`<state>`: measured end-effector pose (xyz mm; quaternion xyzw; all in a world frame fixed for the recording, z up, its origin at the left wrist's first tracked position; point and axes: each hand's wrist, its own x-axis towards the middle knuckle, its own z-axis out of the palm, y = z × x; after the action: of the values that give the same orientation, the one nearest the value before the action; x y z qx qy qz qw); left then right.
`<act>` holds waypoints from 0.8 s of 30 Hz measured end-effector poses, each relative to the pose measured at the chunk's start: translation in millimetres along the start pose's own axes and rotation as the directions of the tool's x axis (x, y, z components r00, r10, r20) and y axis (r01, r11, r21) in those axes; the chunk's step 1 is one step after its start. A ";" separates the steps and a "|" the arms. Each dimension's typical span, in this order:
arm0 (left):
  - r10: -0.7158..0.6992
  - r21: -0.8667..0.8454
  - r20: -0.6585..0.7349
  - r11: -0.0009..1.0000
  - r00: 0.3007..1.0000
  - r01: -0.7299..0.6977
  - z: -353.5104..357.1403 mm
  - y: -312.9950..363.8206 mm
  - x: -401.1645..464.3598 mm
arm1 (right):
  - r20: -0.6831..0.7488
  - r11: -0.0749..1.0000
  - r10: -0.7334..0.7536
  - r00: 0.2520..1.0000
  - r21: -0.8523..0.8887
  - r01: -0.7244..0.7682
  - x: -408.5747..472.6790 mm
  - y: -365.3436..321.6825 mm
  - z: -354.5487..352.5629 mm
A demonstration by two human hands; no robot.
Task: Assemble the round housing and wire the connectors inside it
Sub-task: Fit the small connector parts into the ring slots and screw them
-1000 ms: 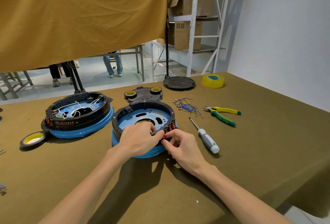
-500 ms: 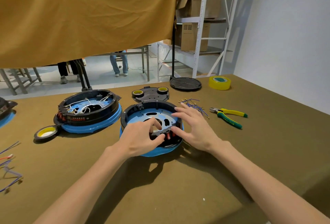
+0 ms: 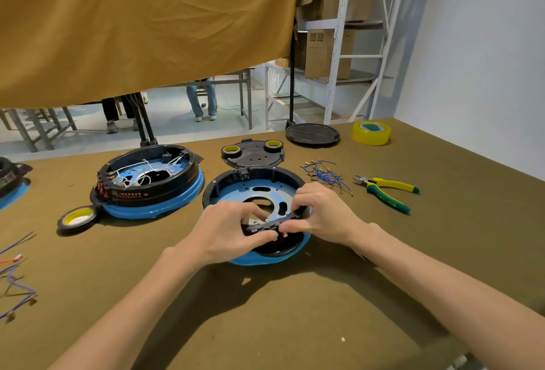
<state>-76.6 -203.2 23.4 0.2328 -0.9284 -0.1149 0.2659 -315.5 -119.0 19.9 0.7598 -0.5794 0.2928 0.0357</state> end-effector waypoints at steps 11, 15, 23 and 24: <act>0.012 0.043 0.009 0.999 1.000 -0.012 3.2 -1.2 -6.0 | 0.021 0.998 -0.004 1.000 0.067 0.003 -8.5 -12.9 3.8; 0.009 0.037 -0.034 0.999 0.999 -0.008 7.8 8.5 -8.7 | 0.058 0.983 0.070 0.996 0.168 -0.079 -16.4 -10.5 -3.5; -0.009 0.071 -0.123 0.997 0.992 0.018 16.9 28.5 -13.1 | 0.095 0.976 0.094 0.991 0.188 -0.111 -25.0 -9.1 -20.9; -0.025 0.084 -0.099 0.996 0.995 0.034 16.8 29.6 -13.1 | 0.106 0.967 0.120 0.987 0.215 -0.140 -26.0 -10.5 -21.9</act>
<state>-86.9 -169.7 13.6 0.2630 -0.9148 -0.0674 0.2990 -319.0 -84.6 28.3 0.7321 -0.5928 0.3218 -0.0954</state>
